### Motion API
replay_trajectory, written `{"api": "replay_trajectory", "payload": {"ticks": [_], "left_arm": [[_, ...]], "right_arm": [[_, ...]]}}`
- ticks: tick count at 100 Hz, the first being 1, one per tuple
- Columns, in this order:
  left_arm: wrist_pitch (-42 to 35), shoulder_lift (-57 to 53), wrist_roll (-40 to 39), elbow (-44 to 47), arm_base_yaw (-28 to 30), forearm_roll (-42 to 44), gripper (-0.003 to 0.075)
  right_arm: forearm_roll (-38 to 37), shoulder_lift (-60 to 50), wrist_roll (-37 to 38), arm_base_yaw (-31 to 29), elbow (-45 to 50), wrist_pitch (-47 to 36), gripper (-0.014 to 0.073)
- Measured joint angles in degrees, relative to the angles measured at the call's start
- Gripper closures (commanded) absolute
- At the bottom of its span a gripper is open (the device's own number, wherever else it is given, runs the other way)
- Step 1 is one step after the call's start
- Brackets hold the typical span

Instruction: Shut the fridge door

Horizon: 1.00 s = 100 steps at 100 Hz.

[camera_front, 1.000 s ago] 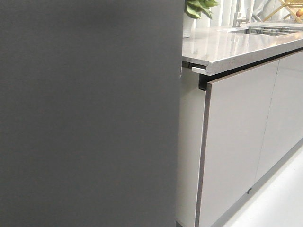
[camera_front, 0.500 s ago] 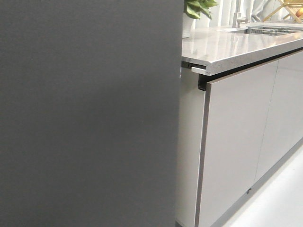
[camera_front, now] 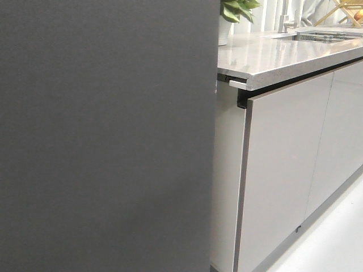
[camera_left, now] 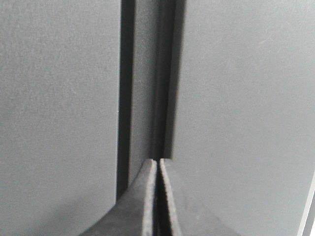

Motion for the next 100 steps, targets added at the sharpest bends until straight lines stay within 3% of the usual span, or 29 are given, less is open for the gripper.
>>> {"api": "replay_trajectory", "payload": {"ticks": [32,100], "left_arm": [[0.00,0.00,0.00,0.00,0.00,0.00,0.0741],[0.00,0.00,0.00,0.00,0.00,0.00,0.0741]], "right_arm": [[0.00,-6.89,0.00,-2.49,10.20,-0.50,0.0670],[0.00,-10.18,0.00,-3.72,10.31,-0.23,0.0670]]}}
